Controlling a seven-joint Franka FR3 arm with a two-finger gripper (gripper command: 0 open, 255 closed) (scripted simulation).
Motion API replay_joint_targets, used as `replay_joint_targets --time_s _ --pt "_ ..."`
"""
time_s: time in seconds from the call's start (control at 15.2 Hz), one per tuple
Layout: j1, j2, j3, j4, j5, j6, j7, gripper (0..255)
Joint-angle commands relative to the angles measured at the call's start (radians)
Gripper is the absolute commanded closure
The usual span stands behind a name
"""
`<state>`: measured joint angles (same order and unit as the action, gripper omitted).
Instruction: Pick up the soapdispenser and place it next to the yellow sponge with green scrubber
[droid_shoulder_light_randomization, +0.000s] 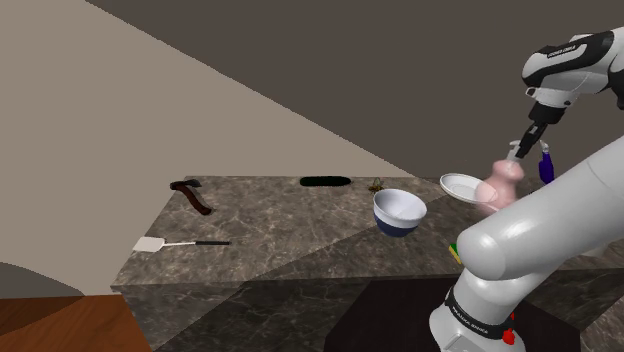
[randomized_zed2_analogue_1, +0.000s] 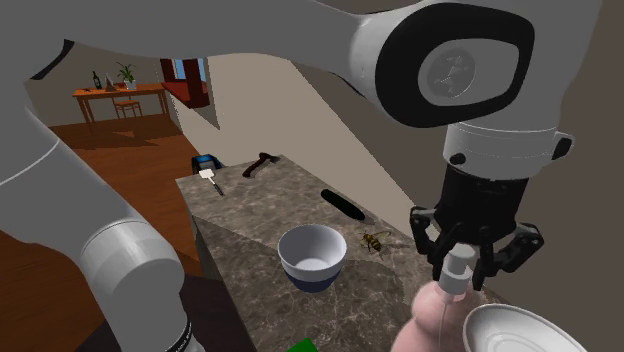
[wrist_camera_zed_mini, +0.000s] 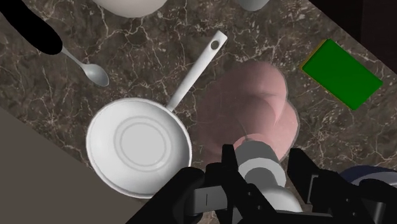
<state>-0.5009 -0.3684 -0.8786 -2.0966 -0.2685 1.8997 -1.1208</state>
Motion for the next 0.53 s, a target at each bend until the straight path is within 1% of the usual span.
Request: replay_joint_targets --time_s 0.0,0.46 --pt "0.001 0.005 -0.008 -0.021 0.0 0.027 -0.001 255" --pt "0.006 0.029 -0.04 -0.097 0.003 0.124 -0.009 255"
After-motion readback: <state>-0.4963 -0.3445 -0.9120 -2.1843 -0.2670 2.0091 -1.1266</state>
